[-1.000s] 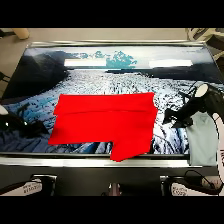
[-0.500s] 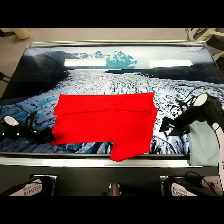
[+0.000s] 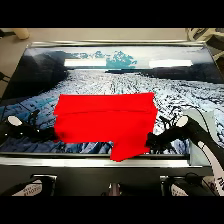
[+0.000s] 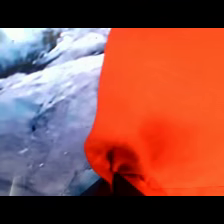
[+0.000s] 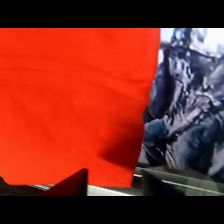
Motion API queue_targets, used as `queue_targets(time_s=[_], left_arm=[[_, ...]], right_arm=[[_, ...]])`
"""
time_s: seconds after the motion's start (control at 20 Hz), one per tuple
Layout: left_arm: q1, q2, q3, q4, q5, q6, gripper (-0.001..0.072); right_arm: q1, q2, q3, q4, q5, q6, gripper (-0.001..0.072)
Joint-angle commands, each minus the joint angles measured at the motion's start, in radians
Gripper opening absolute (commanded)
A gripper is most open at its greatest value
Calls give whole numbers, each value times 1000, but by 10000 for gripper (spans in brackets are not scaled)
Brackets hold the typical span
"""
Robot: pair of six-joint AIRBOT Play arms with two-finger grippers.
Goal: Fold the shirts.
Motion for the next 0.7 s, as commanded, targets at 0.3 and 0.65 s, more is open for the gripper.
queue_targets(time_s=[0.3,0.65], left_arm=[[-2,23,42,-1,12,19,26],[-2,3,397,-131,77,8,25]], right_arm=[[6,2,79,41,18,-31,16],[6,-114,655,-152,-176,120,16]])
